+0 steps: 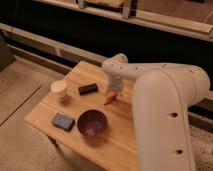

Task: Place the pepper in the ceramic bowl

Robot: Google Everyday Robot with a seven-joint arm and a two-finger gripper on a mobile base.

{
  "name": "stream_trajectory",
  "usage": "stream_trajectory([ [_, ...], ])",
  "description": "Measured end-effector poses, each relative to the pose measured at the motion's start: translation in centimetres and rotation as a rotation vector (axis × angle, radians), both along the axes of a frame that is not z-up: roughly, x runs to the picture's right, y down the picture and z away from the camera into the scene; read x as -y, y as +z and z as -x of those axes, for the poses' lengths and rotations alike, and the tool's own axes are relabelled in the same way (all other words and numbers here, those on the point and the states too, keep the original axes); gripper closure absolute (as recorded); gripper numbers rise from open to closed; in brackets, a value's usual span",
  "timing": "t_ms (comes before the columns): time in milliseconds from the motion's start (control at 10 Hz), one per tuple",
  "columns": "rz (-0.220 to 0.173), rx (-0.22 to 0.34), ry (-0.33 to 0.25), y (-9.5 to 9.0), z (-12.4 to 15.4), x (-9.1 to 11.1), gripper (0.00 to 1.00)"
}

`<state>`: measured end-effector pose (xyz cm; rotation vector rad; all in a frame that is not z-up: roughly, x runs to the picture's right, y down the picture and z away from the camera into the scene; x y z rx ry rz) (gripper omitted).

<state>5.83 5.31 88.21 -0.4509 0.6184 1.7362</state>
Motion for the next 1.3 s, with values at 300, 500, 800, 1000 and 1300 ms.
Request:
stream_trajectory([
  [300,-0.001,0.006,-0.003,0.3,0.1,-0.4,0.45],
  [500,-0.003,0.01,-0.007,0.4,0.2,-0.7,0.65],
  [800,-0.016,0.02,-0.023,0.2,0.5,-0.3,0.93],
  [1000,-0.025,0.031,-0.043,-0.1,1.2,0.0,1.0],
  [1300,-0.036,0.054,-0.088,-1.8,2.5,1.1,1.0],
])
